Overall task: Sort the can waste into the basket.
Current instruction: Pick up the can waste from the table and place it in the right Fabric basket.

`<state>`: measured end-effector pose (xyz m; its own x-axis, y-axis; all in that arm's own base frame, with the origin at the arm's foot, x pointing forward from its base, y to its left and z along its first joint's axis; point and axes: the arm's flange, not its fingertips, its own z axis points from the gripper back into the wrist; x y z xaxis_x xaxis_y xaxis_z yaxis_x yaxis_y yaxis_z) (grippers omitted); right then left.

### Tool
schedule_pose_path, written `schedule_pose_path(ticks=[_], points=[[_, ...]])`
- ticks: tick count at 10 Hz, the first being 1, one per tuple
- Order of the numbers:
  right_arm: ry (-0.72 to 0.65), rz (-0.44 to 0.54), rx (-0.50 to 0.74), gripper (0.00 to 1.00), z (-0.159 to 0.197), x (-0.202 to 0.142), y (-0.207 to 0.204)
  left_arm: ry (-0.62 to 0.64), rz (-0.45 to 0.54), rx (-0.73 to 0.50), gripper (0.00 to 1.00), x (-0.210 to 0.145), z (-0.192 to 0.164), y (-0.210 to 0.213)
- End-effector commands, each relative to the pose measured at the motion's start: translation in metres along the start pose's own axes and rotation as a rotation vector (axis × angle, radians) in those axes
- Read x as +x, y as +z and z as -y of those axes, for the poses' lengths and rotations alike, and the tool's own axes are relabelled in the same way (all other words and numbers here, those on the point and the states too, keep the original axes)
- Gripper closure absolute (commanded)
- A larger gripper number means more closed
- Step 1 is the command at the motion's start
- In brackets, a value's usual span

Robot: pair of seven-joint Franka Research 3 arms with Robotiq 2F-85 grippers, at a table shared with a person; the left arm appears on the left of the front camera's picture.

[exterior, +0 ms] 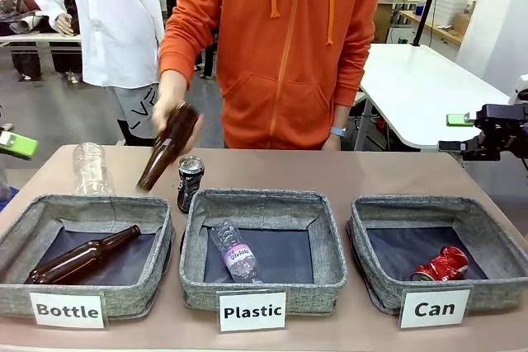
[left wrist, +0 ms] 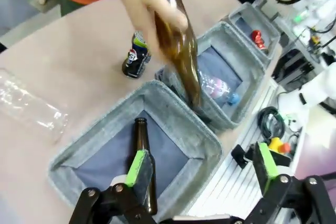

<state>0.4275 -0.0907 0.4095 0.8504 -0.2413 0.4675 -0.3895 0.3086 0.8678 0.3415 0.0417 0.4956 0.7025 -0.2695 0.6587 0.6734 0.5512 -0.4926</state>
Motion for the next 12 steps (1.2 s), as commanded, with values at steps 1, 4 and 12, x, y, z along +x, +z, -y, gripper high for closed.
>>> schedule_pose_path(ticks=[1,4,12], points=[[0.024,0.006,0.001,0.00,-0.001,0.001,0.000,-0.021,0.002,0.007,0.00,0.004,-0.008,0.035],[0.024,0.006,0.001,0.00,-0.001,0.001,0.000,0.095,0.045,0.018,0.00,-0.048,-0.033,0.191],[0.024,0.006,0.001,0.00,-0.001,0.001,0.000,0.170,0.106,0.096,0.00,-0.045,-0.010,0.164]])
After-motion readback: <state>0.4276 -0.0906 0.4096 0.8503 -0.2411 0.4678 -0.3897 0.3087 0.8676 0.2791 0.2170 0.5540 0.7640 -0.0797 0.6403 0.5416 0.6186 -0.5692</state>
